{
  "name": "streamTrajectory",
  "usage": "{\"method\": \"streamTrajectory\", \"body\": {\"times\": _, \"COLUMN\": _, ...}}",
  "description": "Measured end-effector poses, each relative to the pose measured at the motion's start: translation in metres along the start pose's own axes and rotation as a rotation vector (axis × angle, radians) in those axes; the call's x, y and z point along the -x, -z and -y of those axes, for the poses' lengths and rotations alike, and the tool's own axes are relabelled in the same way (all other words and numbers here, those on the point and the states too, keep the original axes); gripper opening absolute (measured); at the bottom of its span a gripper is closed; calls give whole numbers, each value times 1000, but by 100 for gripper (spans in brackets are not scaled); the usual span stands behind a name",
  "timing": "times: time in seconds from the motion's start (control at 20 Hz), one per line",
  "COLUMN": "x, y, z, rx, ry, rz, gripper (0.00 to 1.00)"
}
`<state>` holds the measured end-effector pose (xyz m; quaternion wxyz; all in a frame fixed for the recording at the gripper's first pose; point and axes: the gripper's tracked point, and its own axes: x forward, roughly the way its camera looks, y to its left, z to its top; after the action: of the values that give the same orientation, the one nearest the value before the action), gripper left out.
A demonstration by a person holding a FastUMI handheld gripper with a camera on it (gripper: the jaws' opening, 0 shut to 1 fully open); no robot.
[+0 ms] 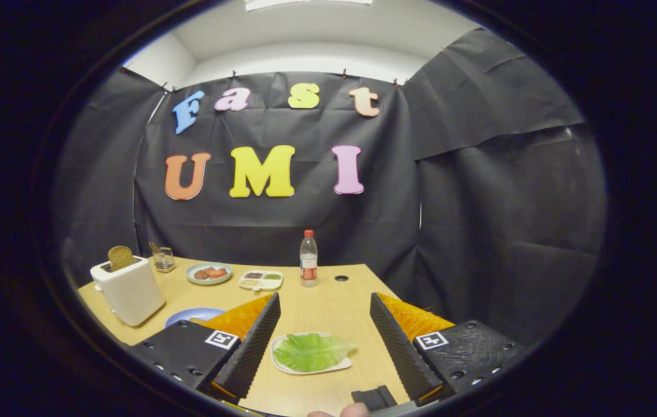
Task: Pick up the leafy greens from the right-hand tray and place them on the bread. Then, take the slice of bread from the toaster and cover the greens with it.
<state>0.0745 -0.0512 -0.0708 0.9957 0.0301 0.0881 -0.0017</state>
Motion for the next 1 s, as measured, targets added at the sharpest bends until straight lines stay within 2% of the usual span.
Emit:
{"method": "streamTrajectory", "body": {"times": 0.2, "x": -36, "y": 40, "z": 5, "rx": -45, "ry": -14, "rz": -137, "gripper": 95}}
{"method": "streamTrajectory", "body": {"times": 0.6, "x": -91, "y": 126, "z": 18, "rx": -238, "ry": -7, "rz": -378, "gripper": 96}}
{"method": "streamTrajectory", "body": {"times": 1.0, "x": -122, "y": 162, "z": 20, "rx": -369, "ry": 21, "rz": -491, "gripper": 96}}
